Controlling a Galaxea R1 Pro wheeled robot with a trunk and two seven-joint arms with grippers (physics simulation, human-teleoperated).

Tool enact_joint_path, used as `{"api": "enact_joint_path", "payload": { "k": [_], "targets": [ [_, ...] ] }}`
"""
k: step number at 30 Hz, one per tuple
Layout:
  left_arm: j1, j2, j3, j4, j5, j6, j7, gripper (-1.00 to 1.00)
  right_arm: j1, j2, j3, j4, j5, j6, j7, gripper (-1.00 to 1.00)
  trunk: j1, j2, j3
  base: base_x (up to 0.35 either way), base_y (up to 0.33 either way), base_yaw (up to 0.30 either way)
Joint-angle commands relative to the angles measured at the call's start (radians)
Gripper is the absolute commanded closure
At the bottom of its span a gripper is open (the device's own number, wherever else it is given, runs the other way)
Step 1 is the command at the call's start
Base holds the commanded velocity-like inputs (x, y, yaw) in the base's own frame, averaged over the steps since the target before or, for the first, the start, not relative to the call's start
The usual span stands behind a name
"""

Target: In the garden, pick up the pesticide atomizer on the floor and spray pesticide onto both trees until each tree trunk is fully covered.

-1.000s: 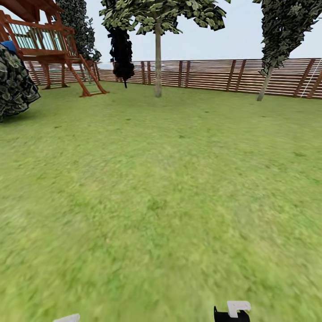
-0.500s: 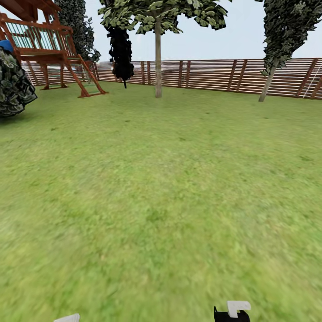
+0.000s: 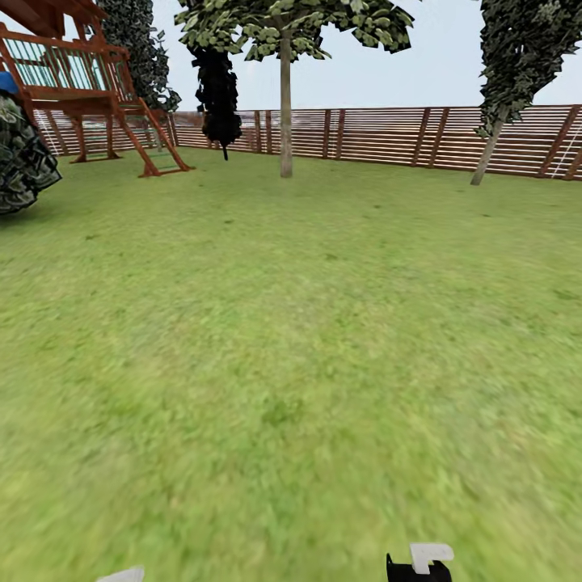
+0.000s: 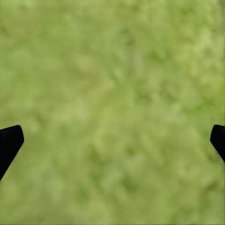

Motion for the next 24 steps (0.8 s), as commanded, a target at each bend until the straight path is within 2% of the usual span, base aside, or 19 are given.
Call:
{"api": "enact_joint_path", "payload": {
  "k": [1,24],
  "targets": [
    [-0.001,0.0,0.0,0.001,0.003,-0.004,0.001,1.0,0.0,0.0,0.009,0.001,-0.01,-0.003,-0.001,-1.0,0.0,0.0,-0.001,0.34,0.0,0.0],
    [-0.001,0.0,-0.001,0.001,0.002,-0.004,0.001,1.0,0.0,0.0,0.008,0.001,-0.01,-0.003,-0.001,-1.0,0.0,0.0,-0.001,0.34,0.0,0.0]
  ]
}}
